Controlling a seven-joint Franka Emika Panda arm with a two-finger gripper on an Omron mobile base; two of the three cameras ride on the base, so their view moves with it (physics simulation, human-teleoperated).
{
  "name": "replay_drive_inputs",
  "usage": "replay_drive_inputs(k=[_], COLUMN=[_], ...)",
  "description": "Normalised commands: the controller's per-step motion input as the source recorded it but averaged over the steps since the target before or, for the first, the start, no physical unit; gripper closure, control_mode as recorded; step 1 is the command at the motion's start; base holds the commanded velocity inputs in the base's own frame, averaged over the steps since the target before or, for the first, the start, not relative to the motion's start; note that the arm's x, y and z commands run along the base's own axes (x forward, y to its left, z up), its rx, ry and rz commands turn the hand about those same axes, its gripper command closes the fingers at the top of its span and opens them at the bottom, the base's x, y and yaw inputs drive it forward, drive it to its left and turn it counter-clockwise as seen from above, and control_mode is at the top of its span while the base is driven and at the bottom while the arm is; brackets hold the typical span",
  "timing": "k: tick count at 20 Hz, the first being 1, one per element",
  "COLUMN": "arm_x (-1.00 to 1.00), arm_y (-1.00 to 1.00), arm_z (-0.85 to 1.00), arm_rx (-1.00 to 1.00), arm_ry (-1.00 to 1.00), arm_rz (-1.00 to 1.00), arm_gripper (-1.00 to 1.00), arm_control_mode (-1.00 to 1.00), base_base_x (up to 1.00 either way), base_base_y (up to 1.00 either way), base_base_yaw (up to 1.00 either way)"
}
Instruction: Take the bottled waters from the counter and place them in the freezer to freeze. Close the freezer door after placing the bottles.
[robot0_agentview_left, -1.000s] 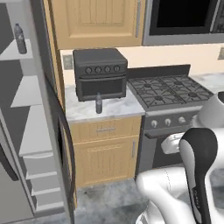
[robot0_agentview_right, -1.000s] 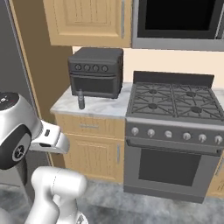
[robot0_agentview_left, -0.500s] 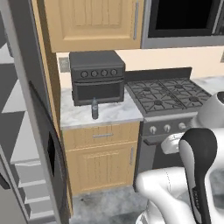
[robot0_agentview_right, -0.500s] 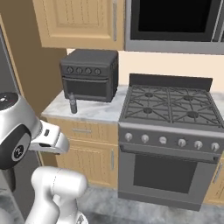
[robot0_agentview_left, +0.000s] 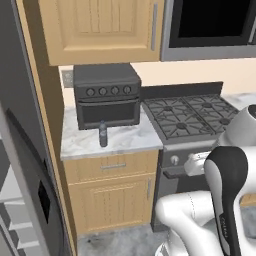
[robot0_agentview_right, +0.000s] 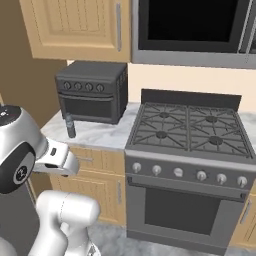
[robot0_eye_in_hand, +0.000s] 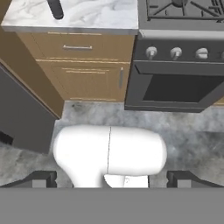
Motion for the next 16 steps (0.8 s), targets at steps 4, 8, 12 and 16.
replay_drive_inputs(k=[4,8,12,16], arm_x=[0.00,0.00,0.00,0.00], arm_y=[0.00,0.00,0.00,0.00], arm_z=[0.00,0.00,0.00,0.00], arm_rx=[0.00,0.00,0.00,0.00], arm_ry=[0.00,0.00,0.00,0.00], arm_rz=[0.00,0.00,0.00,0.00], arm_gripper=[-1.00,-1.00,-1.00,-1.00], arm_control_mode=[1.00,1.00,1.00,1.00], base_base_x=[0.43,0.54,0.53,0.49], base_base_y=[-0.28,-0.21,-0.14,-0.15], base_base_yaw=[0.03,0.00,0.00,0.00])
